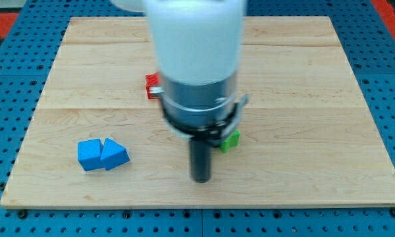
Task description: Move the blue cube to the top left
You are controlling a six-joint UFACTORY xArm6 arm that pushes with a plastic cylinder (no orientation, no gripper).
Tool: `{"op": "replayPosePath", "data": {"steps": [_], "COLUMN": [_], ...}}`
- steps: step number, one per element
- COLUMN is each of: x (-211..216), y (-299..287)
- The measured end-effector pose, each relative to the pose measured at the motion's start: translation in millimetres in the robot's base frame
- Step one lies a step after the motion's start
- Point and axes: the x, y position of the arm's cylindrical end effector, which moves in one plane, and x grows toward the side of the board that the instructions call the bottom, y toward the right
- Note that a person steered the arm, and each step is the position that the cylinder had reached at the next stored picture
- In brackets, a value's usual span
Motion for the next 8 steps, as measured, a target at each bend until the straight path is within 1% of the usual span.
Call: {"op": "replayPosePath", "data": {"steps": [1, 2, 3, 5, 6, 7, 8], "x": [-55.6, -85.5, -22.2, 43.1, 21.7, -29.2, -82.8], "y": [46.1, 91.3, 101.5, -87.7, -150.1, -187.5, -209.7]}}
